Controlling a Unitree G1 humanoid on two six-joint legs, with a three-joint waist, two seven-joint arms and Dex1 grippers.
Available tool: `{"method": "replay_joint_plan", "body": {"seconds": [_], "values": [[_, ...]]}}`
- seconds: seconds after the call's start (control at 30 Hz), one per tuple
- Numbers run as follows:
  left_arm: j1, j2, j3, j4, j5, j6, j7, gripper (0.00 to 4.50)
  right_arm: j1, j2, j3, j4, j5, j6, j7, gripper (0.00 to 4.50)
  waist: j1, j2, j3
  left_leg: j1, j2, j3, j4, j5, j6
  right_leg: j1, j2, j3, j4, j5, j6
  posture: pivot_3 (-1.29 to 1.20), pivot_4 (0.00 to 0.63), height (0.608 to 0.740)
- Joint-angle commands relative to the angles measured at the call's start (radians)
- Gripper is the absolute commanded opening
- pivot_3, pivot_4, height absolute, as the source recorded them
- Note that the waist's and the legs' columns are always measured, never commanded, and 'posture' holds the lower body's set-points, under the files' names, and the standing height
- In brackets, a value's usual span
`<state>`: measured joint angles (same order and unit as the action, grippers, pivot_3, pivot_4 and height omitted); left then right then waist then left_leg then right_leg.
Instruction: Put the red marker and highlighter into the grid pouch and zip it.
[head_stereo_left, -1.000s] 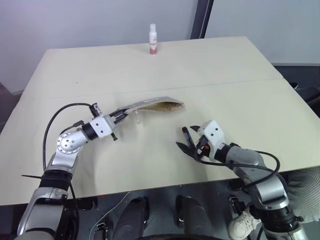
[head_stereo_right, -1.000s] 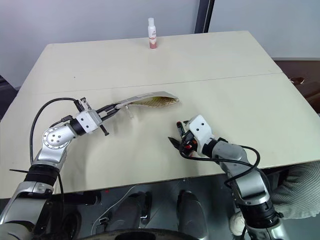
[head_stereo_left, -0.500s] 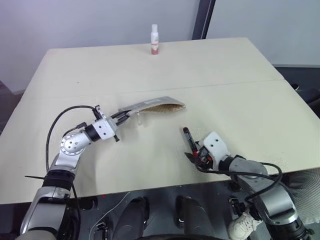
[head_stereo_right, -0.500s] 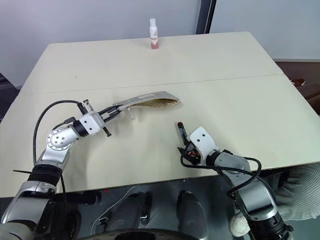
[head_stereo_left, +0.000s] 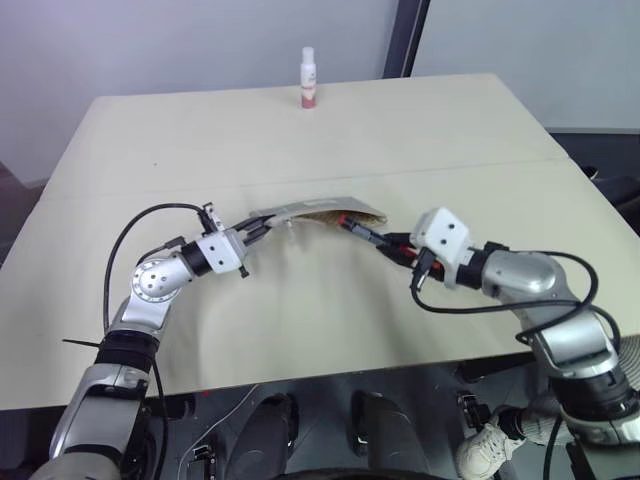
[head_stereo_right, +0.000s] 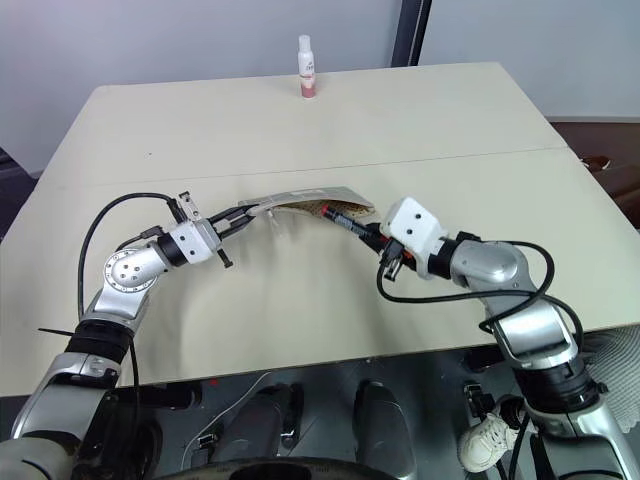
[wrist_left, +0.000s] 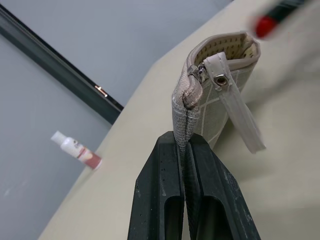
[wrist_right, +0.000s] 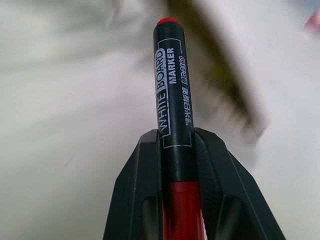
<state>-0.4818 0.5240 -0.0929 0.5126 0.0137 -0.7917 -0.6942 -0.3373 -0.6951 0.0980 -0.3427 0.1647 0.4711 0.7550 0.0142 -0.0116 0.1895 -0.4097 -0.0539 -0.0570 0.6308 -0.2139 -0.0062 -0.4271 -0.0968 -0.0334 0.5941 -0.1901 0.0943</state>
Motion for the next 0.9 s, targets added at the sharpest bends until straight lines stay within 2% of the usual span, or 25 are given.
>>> {"method": "replay_joint_plan", "body": {"seconds": [0.03,0.37,0.57,0.77,0.8,0.87,0.9], "values": [[0.009,-0.006,0.000,-0.053,-0.008,-0.002,0.010,0.00,-0.048,-0.005,0.034,0.087,-0.067,-0.077,0.001,0.38,0.001,0.000,0.000,0.000,0.000,0.000,0.000,0.000,0.000,0.000,0.000,0.000,0.000,0.000,0.000,0.00,0.150,0.740],[0.052,0.000,-0.038,-0.145,-0.049,0.035,-0.067,0.00,-0.203,0.048,0.168,0.266,-0.227,-0.291,0.013,0.38,-0.004,0.000,0.000,0.000,0.000,0.000,0.000,0.000,0.000,-0.001,0.000,0.000,0.001,0.001,-0.001,0.00,0.150,0.740],[0.049,-0.010,-0.052,-0.162,-0.078,0.052,-0.106,0.00,-0.305,0.095,0.291,0.405,-0.347,-0.534,0.047,0.38,-0.002,0.000,0.000,0.000,0.000,0.000,0.000,0.000,0.000,-0.001,0.000,0.000,0.001,0.001,-0.002,0.00,0.150,0.740],[0.047,-0.017,-0.046,-0.161,-0.066,0.058,-0.105,0.00,-0.366,0.139,0.302,0.529,-0.393,-0.649,0.033,0.38,-0.001,0.000,0.000,0.000,-0.001,0.000,0.000,0.000,0.000,-0.001,0.000,0.000,0.001,0.002,-0.004,0.00,0.150,0.740],[0.048,-0.016,-0.045,-0.163,-0.064,0.060,-0.103,0.00,-0.357,0.134,0.290,0.529,-0.384,-0.653,0.038,1.39,-0.001,0.000,0.000,0.000,-0.001,0.000,0.000,0.000,0.000,-0.001,0.000,0.000,0.001,0.002,-0.004,0.00,0.150,0.740],[0.056,-0.015,-0.043,-0.160,-0.050,0.058,-0.091,0.00,-0.307,0.128,0.218,0.467,-0.278,-0.640,0.064,2.12,0.000,0.000,0.000,0.000,-0.001,0.000,0.000,0.000,0.000,-0.001,0.000,0.001,0.001,0.002,-0.004,0.00,0.150,0.740],[0.060,-0.015,-0.043,-0.160,-0.047,0.059,-0.090,0.00,-0.289,0.133,0.185,0.435,-0.232,-0.609,0.069,2.65,0.000,0.000,0.000,0.000,-0.001,0.000,0.000,0.000,0.000,-0.001,0.000,0.001,0.001,0.002,-0.004,0.00,0.150,0.740]]}}
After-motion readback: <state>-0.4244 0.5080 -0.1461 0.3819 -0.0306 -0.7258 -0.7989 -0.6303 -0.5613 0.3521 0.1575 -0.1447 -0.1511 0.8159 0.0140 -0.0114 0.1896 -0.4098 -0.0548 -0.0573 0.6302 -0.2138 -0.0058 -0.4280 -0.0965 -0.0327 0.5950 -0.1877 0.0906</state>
